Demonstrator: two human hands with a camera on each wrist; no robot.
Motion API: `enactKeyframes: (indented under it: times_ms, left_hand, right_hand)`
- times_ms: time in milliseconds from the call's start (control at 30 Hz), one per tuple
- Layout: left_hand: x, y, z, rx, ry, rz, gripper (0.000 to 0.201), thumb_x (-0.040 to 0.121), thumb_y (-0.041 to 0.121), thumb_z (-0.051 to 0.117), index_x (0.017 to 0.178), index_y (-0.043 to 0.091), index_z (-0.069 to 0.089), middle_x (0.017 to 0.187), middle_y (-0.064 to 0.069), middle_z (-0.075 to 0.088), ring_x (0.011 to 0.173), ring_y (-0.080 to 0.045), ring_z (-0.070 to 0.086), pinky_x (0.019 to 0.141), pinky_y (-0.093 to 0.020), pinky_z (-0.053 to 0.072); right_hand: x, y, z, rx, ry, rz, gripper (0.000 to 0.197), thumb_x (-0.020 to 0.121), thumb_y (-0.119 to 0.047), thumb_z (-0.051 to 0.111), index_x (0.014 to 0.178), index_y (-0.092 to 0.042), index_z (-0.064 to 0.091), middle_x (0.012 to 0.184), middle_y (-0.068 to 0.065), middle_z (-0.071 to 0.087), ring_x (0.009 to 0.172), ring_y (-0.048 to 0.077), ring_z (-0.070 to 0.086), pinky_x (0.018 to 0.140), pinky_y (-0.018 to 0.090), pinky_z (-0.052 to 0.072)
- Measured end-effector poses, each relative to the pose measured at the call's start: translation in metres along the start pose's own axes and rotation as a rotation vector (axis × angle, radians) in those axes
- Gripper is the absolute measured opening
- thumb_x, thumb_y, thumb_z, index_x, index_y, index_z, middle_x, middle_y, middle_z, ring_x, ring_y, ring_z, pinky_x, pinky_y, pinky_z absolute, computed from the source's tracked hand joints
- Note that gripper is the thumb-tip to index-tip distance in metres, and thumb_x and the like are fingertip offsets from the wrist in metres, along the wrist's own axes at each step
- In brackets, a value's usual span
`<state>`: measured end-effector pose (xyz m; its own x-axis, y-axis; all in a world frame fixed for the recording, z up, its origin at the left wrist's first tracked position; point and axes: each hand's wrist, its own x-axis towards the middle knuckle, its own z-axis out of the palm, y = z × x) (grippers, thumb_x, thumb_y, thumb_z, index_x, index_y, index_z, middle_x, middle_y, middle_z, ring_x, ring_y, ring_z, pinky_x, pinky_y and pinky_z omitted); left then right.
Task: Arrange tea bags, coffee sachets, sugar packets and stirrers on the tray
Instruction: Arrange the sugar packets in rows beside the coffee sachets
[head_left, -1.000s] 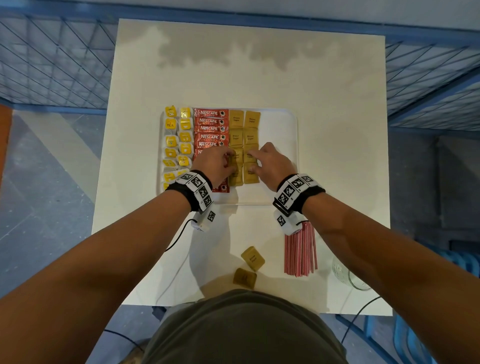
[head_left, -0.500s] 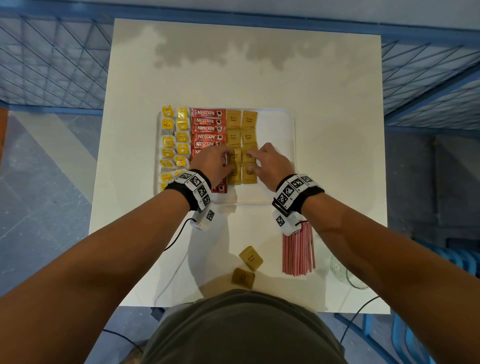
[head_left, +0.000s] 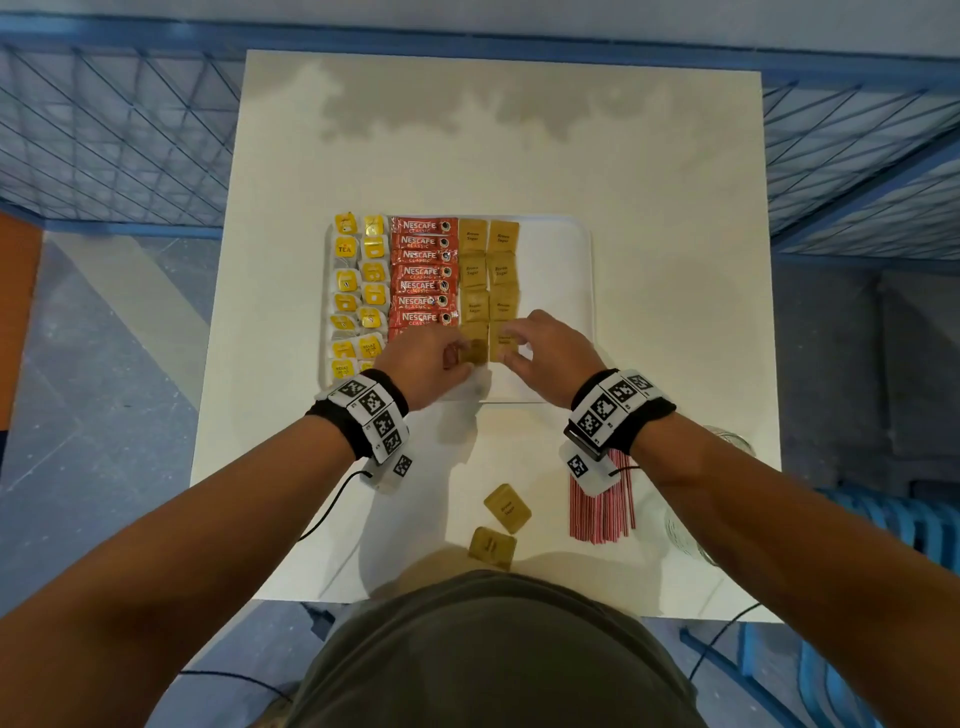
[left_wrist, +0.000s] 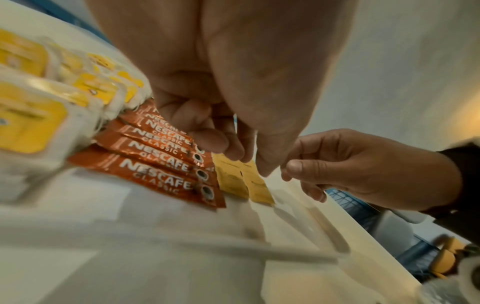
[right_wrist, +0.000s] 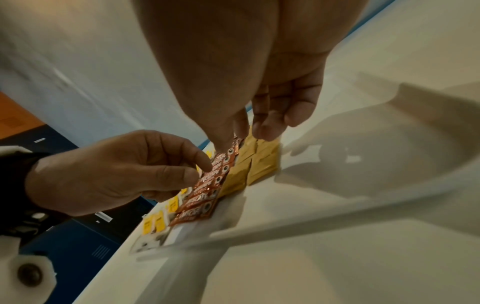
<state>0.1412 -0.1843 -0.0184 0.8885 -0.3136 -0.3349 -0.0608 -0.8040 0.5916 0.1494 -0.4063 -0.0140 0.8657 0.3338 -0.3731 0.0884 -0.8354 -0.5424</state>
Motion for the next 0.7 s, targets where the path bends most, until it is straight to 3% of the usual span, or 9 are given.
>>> enactKeyframes:
  times_ms: [267, 500, 567, 700]
  left_hand:
    - [-0.056, 0.0, 0.023, 0.041, -0.111, -0.008, 0.025, 0.085, 0.034, 0.073, 0.107, 0.023, 0.07, 0.082, 0.01, 0.066, 0.076, -0.012, 0.061, 0.073, -0.033, 0.053]
    - [-0.096, 0.011, 0.053, 0.122, -0.267, -0.031, 0.028, 0.085, 0.042, 0.067, 0.109, 0.028, 0.068, 0.089, 0.012, 0.065, 0.08, -0.012, 0.06, 0.073, -0.032, 0.051]
    - [-0.106, 0.015, 0.063, 0.131, -0.312, -0.029, 0.029, 0.085, 0.042, 0.067, 0.111, 0.028, 0.067, 0.09, 0.012, 0.062, 0.08, -0.012, 0.058, 0.071, -0.03, 0.048]
    - [-0.124, 0.022, 0.079, 0.156, -0.385, -0.016, 0.034, 0.086, 0.046, 0.067, 0.115, 0.028, 0.065, 0.089, 0.013, 0.056, 0.08, -0.012, 0.054, 0.067, -0.027, 0.039]
  right_hand:
    - [-0.054, -0.007, 0.014, -0.019, -0.108, -0.024, 0.04, 0.097, -0.044, 0.062, 0.133, -0.026, 0.06, 0.117, -0.004, 0.06, 0.102, 0.013, 0.061, 0.088, 0.032, 0.049]
    - [-0.094, -0.007, 0.042, -0.06, -0.245, -0.022, 0.046, 0.095, -0.044, 0.064, 0.137, -0.028, 0.056, 0.124, -0.004, 0.058, 0.112, 0.017, 0.062, 0.093, 0.038, 0.051]
    - [-0.103, -0.004, 0.051, -0.083, -0.291, -0.027, 0.048, 0.095, -0.044, 0.064, 0.139, -0.029, 0.054, 0.126, -0.004, 0.056, 0.113, 0.02, 0.062, 0.094, 0.042, 0.052]
    - [-0.117, 0.0, 0.064, -0.128, -0.379, -0.043, 0.05, 0.095, -0.038, 0.065, 0.142, -0.029, 0.052, 0.13, -0.001, 0.053, 0.111, 0.025, 0.061, 0.093, 0.04, 0.05]
